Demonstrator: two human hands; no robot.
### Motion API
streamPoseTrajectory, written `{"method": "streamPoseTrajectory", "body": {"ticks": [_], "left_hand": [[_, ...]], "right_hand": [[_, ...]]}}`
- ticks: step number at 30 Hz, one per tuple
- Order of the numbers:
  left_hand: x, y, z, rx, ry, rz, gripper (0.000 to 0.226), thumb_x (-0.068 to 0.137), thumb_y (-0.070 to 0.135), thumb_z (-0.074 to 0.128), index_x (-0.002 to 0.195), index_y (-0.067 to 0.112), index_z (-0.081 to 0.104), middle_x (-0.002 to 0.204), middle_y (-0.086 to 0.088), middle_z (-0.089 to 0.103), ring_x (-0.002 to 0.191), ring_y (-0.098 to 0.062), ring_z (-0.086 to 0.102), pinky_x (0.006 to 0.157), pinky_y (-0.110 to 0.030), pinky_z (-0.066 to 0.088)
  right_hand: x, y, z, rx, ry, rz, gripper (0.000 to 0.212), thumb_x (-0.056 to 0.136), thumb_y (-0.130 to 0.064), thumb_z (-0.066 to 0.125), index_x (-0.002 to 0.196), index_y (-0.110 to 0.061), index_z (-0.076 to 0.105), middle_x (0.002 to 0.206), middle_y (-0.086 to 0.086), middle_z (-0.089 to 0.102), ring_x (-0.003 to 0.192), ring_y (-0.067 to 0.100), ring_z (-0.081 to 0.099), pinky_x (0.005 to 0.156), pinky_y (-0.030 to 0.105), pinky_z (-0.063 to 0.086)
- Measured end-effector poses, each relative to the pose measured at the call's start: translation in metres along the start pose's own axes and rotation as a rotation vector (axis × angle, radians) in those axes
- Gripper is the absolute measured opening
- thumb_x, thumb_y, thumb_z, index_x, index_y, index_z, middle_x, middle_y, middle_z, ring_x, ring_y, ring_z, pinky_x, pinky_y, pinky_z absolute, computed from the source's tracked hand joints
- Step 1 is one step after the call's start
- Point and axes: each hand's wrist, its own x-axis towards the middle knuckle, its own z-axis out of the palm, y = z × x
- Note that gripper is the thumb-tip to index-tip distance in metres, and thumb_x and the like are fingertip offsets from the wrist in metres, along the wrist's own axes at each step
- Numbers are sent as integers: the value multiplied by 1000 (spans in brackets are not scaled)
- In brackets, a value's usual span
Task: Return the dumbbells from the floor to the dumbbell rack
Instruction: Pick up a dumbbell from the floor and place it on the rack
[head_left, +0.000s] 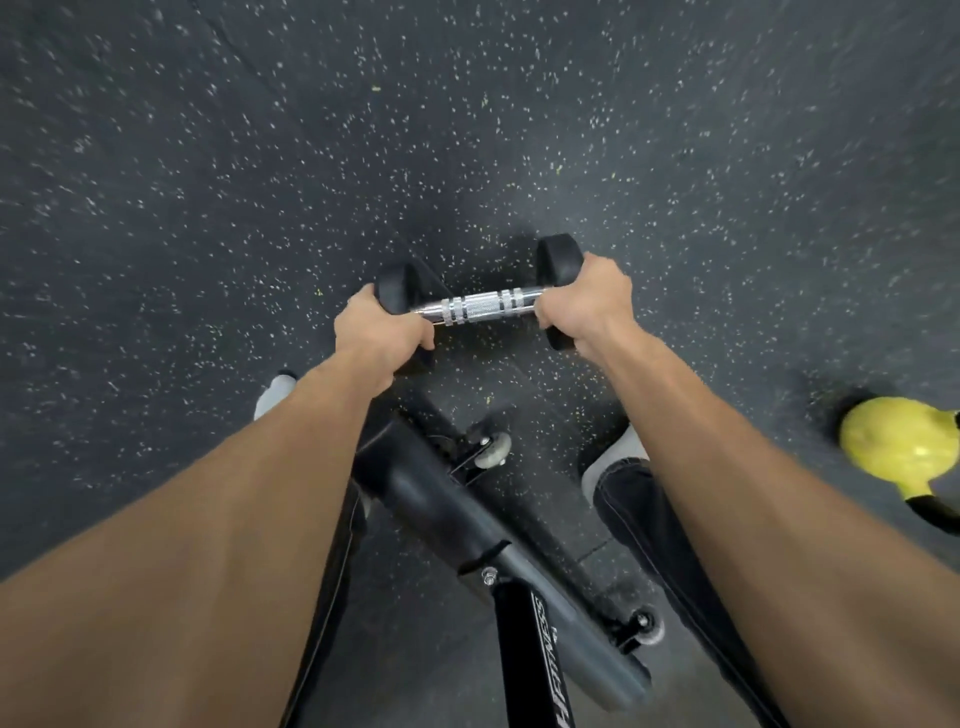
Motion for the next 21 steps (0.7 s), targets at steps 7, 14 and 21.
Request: {"method": "streamPoseTrajectory", "body": {"ticks": [7,14,21], "left_hand": [[-125,34,-109,-43,94,217,43,71,11,79,110,18,64,92,4,65,80,-16,60,63,-27,47],[-352,32,-283,-293,308,327,45,58,14,74,99,30,65,79,9,69,77,-20,64,75,-36,57],[-544,-32,-474,-555,462,441,47,58,6,76,96,31,68,74,11,67,63,-9,57,60,-27,48]], "right_hand": [[-132,-67,-60,76,82,-177,29,68,5,62,92,-10,64,72,1,61,66,21,58,57,37,58],[-392,-169,-136,70,163,-508,30,65,-1,62,90,-17,62,67,-2,60,60,17,54,60,42,58],[-666,-252,-144,164,138,-841,38,69,0,61,84,-35,56,52,-20,51,51,5,44,56,21,40]]}}
